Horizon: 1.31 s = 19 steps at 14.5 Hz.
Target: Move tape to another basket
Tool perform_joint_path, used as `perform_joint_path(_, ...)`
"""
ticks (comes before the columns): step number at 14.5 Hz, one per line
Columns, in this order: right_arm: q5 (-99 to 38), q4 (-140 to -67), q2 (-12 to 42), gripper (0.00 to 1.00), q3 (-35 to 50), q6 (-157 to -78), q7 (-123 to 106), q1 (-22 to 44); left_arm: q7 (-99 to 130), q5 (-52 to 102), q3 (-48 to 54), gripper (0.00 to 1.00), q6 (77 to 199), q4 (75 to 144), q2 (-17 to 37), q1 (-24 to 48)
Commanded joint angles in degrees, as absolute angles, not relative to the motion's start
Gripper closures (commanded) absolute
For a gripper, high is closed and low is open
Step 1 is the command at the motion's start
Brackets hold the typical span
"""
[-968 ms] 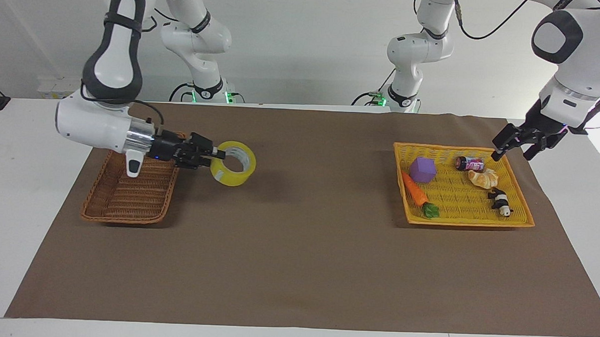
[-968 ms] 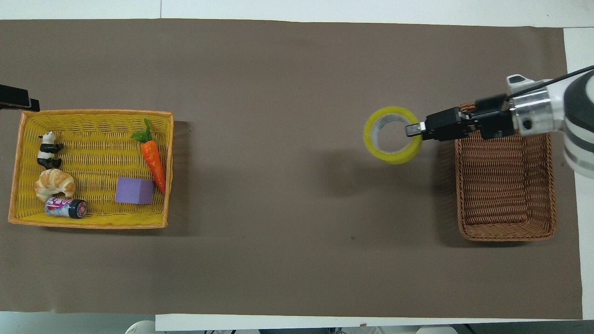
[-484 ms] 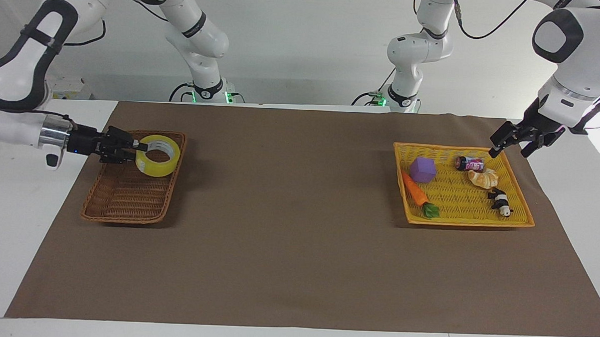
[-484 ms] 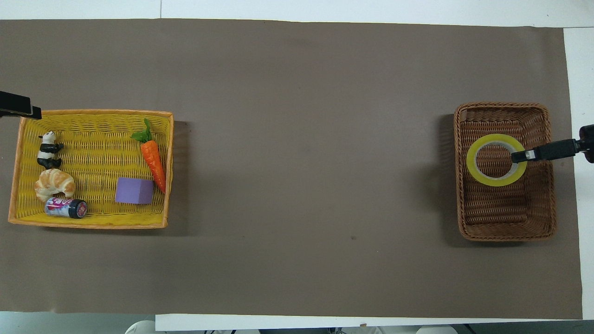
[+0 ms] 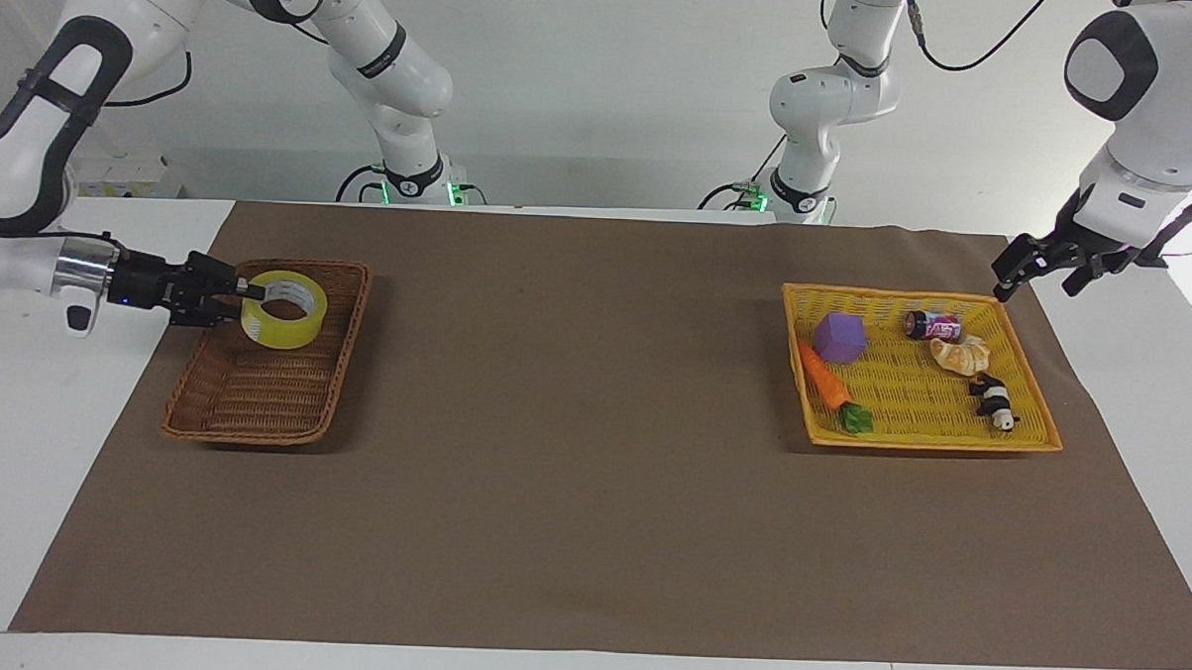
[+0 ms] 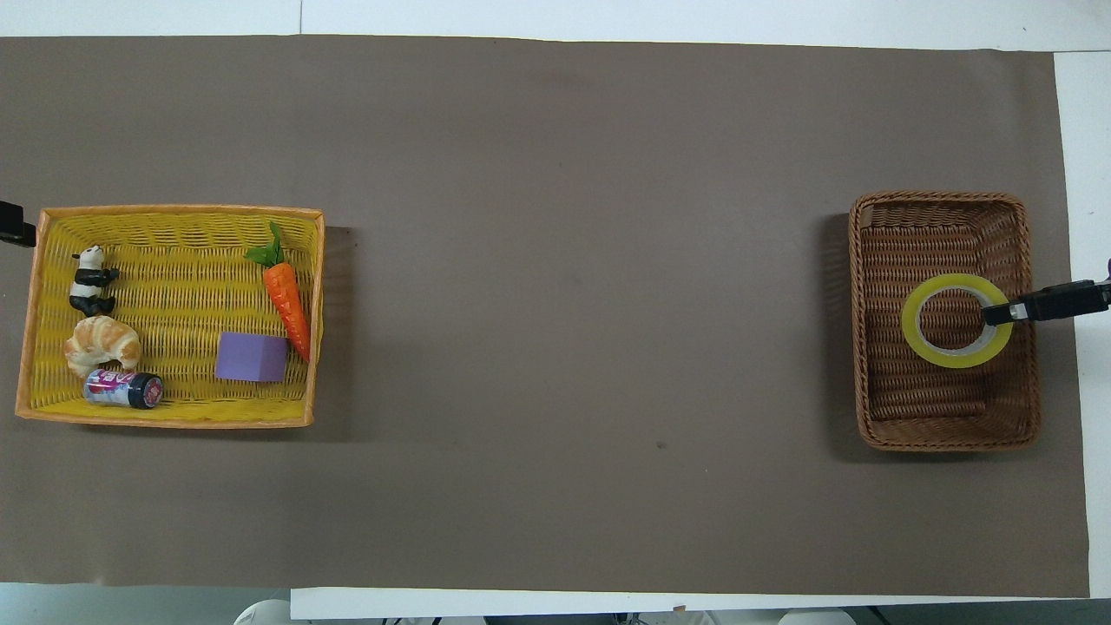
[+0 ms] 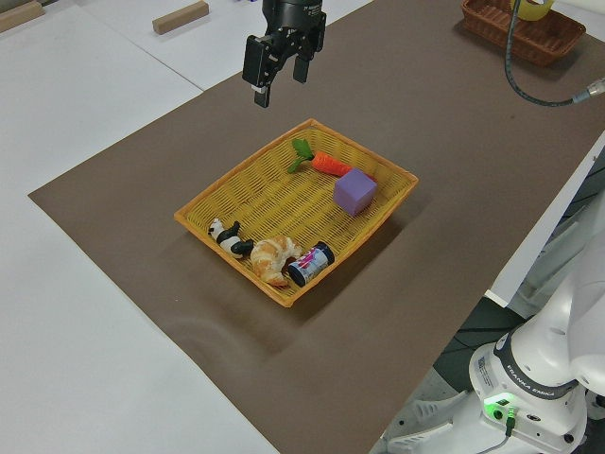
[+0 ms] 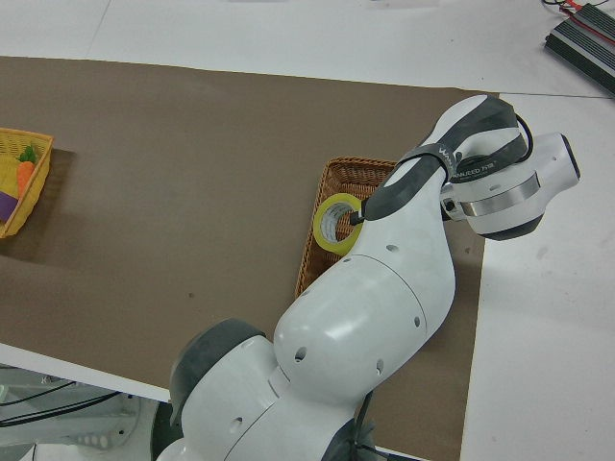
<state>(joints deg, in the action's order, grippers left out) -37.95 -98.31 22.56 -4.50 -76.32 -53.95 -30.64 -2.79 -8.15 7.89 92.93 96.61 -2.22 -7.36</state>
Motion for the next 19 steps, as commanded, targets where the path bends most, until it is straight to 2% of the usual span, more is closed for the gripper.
perform_joint_path(1, -37.27, -97.38, 23.99, 1.0, -3.6, -75.58, -55.9, -31.38, -2.72, -10.02, 8.44, 0.0, 84.4, 88.19, 0.86, -6.33)
perform_joint_path(3, -37.44, -98.26, 23.99, 1.0, -3.6, -76.9, -55.99, -31.03, -2.72, -9.06, 8.44, 0.0, 81.31, 83.86, 2.72, -6.24)
perform_joint_path(7, -37.36, -101.59, 23.29, 1.0, -3.52, -80.41, -58.35, -30.76, -2.72, 0.78, 7.91, 0.0, 83.14, 83.85, 2.9, -6.68)
perform_joint_path(19, -35.6, -104.94, 22.59, 1.0, -3.52, -86.48, -60.29, -29.71, -2.81, -0.35, 7.12, 0.0, 85.78, 87.1, 1.76, -6.24)
